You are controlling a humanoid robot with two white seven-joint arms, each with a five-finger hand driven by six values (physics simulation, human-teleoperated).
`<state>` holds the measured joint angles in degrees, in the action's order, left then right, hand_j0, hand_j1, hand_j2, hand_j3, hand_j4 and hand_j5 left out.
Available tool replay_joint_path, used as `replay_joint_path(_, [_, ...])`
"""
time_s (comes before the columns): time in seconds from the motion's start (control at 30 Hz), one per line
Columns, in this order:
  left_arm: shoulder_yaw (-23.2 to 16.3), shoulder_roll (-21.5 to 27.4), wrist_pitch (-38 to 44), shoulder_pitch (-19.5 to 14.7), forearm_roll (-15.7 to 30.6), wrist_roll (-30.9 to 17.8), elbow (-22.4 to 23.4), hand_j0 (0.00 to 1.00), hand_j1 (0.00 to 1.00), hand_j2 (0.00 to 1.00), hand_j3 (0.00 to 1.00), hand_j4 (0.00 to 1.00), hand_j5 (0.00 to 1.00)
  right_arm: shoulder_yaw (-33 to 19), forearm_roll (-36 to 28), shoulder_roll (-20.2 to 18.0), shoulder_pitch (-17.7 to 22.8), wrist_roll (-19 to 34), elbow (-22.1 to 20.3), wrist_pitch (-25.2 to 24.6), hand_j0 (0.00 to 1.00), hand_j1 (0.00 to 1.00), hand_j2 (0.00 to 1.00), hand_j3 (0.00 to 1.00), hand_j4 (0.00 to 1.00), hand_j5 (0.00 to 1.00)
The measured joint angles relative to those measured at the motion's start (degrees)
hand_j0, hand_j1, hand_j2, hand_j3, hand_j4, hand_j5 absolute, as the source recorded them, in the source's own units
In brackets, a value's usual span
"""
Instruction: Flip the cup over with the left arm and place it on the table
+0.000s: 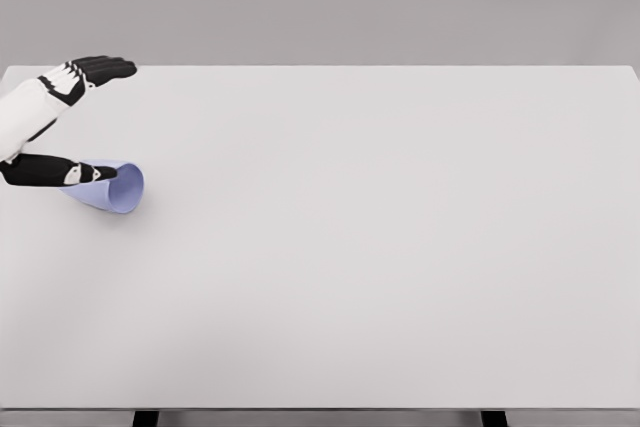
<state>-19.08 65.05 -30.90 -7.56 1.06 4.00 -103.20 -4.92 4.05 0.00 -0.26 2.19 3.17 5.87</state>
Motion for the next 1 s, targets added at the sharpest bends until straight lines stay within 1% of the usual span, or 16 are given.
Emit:
replay_joint_path(0.07, [-0.6,2.0,0.0,0.7,0.1,0.0,0.0,1.00,1.00,1.00,1.00,1.00,1.00,0.0,0.0,0.0,0.0,0.0,0.0,0.0,1.00,1.00,1.00,1.00,1.00,1.00])
replay_joint_path(0.2, [-3.5,4.9,0.8,0.6,0.4,0.0,0.0,1.00,1.00,1.00,1.00,1.00,1.00,0.0,0.0,0.0,0.0,0.0,0.0,0.0,1.00,1.00,1.00,1.00,1.00,1.00])
replay_joint_path(0.37, [-6.8,5.8,8.6,0.5,0.9,-0.1,0.0,1.00,1.00,1.00,1.00,1.00,1.00,0.0,0.0,0.0,0.0,0.0,0.0,0.0,1.00,1.00,1.00,1.00,1.00,1.00])
replay_joint_path(0.43, [-7.6,5.7,11.7,0.4,1.0,-1.6,0.0,1.00,1.00,1.00,1.00,1.00,1.00,0.0,0.0,0.0,0.0,0.0,0.0,0.0,1.00,1.00,1.00,1.00,1.00,1.00])
replay_joint_path(0.57, [-8.3,5.6,15.9,0.3,2.0,-7.2,0.0,1.00,1.00,1.00,1.00,1.00,1.00,0.0,0.0,0.0,0.0,0.0,0.0,0.0,1.00,1.00,1.00,1.00,1.00,1.00])
replay_joint_path(0.67, [-8.5,5.3,16.9,0.3,4.4,-9.7,0.0,1.00,1.00,1.00,1.00,1.00,1.00,0.0,0.0,0.0,0.0,0.0,0.0,0.0,1.00,1.00,1.00,1.00,1.00,1.00])
replay_joint_path(0.83, [-8.5,5.2,21.6,0.0,10.0,-10.8,0.1,1.00,1.00,1.00,1.00,1.00,1.00,0.0,0.0,0.0,0.0,0.0,0.0,0.0,1.00,1.00,1.00,1.00,1.00,1.00])
replay_joint_path(1.0, [-8.5,4.7,26.6,-1.1,11.8,-11.1,0.4,1.00,1.00,1.00,1.00,1.00,1.00,0.0,0.0,0.0,0.0,0.0,0.0,0.0,1.00,1.00,1.00,1.00,1.00,1.00])
